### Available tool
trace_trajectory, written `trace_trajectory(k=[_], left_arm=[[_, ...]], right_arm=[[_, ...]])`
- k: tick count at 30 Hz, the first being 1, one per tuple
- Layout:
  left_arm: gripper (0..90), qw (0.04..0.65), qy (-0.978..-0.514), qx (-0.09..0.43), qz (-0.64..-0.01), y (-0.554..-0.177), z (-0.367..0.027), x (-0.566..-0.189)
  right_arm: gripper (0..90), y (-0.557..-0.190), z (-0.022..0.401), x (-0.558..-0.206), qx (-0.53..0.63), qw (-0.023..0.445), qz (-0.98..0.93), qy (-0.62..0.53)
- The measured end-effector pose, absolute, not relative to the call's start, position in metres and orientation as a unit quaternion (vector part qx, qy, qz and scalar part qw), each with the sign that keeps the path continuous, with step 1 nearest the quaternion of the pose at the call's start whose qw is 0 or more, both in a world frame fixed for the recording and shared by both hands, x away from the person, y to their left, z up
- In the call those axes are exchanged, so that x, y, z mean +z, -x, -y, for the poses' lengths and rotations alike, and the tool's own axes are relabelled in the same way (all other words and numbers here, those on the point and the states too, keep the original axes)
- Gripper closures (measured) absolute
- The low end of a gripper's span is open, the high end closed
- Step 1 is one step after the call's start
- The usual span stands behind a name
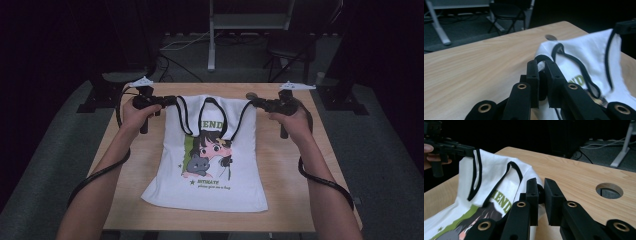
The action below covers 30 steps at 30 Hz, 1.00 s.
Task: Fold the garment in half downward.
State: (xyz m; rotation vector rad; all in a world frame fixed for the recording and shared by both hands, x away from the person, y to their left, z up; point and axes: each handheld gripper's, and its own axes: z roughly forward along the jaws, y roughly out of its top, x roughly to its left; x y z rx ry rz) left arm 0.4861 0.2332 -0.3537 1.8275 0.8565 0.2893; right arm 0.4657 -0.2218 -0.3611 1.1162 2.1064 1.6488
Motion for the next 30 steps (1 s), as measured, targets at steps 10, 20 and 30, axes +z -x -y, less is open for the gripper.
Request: trace_trajectory(k=[10, 20, 30], left_arm=[[82.8, 0.524, -0.778, 0.111, -0.328, -0.457, -0.251, -0.355], [82.5, 0.483, -0.821, 0.102, -0.287, -0.420, -0.256, -0.375], [81.8, 0.411, -0.864, 0.089, -0.278, -0.392, -0.263, -0.412]], right_arm=[[82.4, -0.442, 0.229, -0.362, 0.565, 0.111, -0.743, -0.342], [82.2, -0.413, 0.239, -0.386, 0.538, 0.093, -0.776, -0.317], [82.0, -0.383, 0.237, -0.430, 0.452, 0.071, -0.836, -0.303]])
